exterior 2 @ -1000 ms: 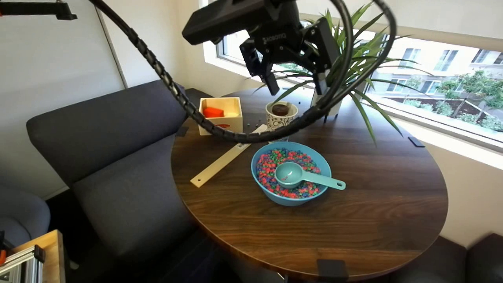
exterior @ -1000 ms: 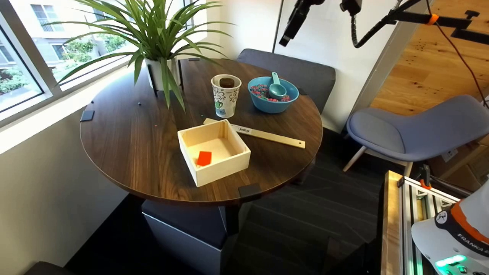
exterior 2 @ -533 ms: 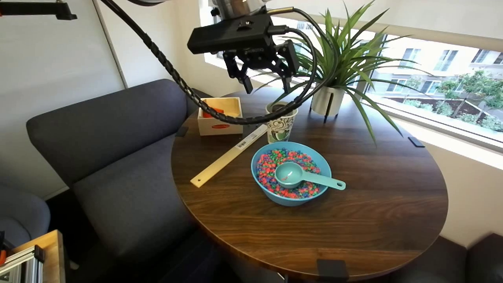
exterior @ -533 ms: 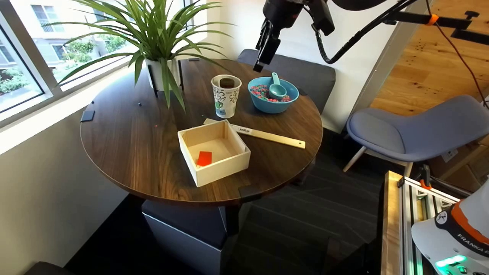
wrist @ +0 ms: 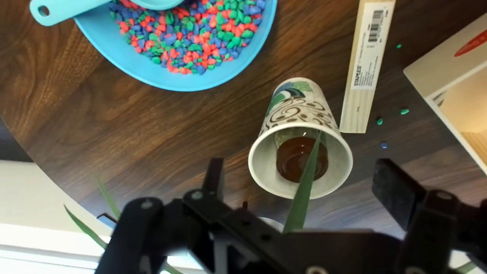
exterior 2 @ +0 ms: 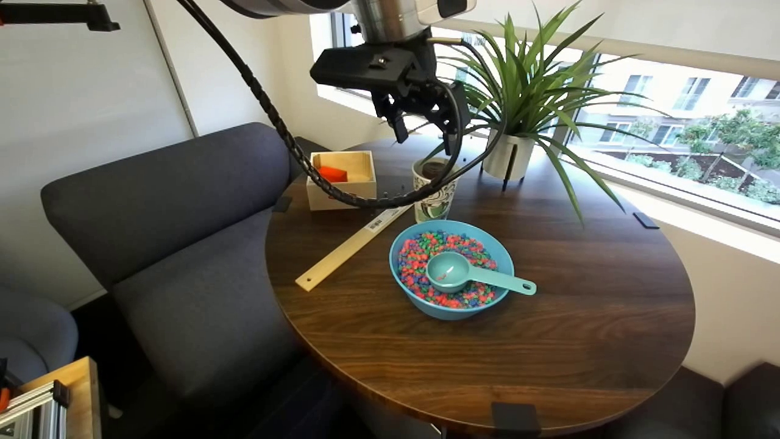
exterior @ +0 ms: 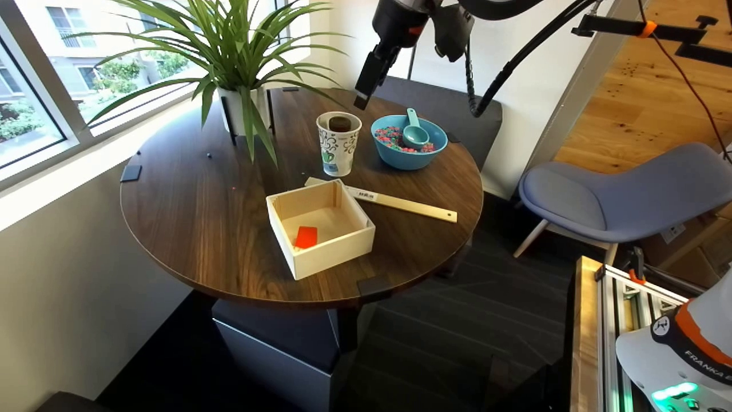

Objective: Take the bottle out off of the cup

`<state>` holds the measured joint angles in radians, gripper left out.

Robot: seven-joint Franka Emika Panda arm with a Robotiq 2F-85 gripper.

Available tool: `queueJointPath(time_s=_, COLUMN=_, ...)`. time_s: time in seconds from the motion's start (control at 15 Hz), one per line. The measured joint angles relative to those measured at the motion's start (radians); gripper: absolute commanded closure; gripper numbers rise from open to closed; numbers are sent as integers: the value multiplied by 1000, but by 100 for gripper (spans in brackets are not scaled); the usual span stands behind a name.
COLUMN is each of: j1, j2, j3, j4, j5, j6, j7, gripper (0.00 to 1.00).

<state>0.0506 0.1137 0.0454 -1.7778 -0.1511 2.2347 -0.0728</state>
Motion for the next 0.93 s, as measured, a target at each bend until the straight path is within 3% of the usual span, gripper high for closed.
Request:
queueJointPath(time_s=0.27, j1=0, j2=84, j3=-1, j4=86, j5=3, j6=0, j7=90, gripper=2)
queueJointPath(time_s=0.53, j1=1, j2=173, j3=-1, j4=173, j5=18, j6=-12, j7=119, gripper=18)
queueJointPath(time_s=0.6, j1=1, j2=194, j3=-1, j4=196, j5=20, j6=-27, j7=124, gripper=17)
queueJointPath(time_s=0.67, j1=2, j2=211, j3=-1, j4=216, j5=24, j6=-43, j7=126, gripper=25)
queueJointPath(time_s=0.93, j1=3, j2=265, j3=1, j4=288, j5=55, j6=-112, j7=127, gripper=23)
